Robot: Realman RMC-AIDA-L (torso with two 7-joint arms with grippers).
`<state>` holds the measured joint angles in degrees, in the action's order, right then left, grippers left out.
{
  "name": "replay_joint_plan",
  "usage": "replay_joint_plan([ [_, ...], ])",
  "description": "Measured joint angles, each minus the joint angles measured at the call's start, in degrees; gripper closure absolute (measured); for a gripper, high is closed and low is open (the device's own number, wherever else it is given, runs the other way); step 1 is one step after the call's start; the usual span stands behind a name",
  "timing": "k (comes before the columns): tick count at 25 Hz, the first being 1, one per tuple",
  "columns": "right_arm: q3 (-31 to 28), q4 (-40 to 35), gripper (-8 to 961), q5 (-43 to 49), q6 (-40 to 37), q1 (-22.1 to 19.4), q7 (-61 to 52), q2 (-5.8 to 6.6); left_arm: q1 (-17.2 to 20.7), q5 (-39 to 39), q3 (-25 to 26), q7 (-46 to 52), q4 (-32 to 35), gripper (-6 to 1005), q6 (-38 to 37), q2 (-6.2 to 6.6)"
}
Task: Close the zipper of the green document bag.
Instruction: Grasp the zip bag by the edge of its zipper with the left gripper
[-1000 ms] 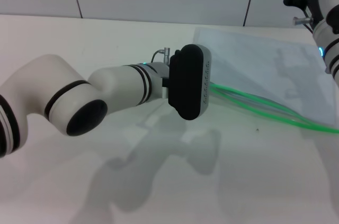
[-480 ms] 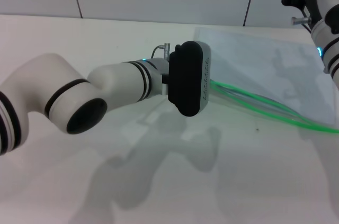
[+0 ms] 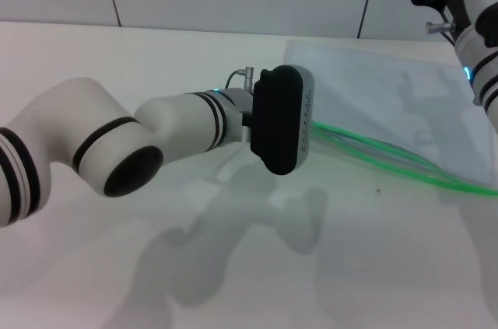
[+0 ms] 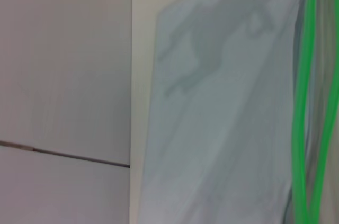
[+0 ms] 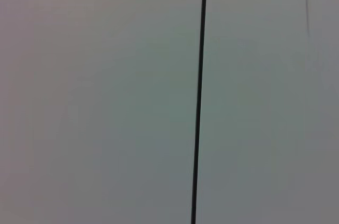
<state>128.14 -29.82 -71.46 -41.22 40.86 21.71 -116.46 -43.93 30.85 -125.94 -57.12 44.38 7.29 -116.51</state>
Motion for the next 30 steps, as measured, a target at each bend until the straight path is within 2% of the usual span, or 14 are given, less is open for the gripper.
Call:
replay_joint_plan([
  [12,0.09,0.02,339,0.00,0.00,0.06,0.00,0.00,-0.10,0.70,-0.71,0.17,-0.70,397,-2.57,-0.11],
  [20,0.09,-0.07,340,0.00,0.00,0.19,0.00,0.00,-0.74,0.80,-1.31,0.23,-1.48,519,-2.59,-0.27],
  [26,0.09,-0.36,340,0.00,0.00,0.18,0.00,0.00,-0.80,0.80,-1.32,0.25,-1.49,559,-2.33,-0.29],
  [30,0.11,-0.57,340,0.00,0.00,0.17,0.00,0.00,-0.80,0.80,-1.39,0.26,-1.49,692,-2.54,-0.29],
])
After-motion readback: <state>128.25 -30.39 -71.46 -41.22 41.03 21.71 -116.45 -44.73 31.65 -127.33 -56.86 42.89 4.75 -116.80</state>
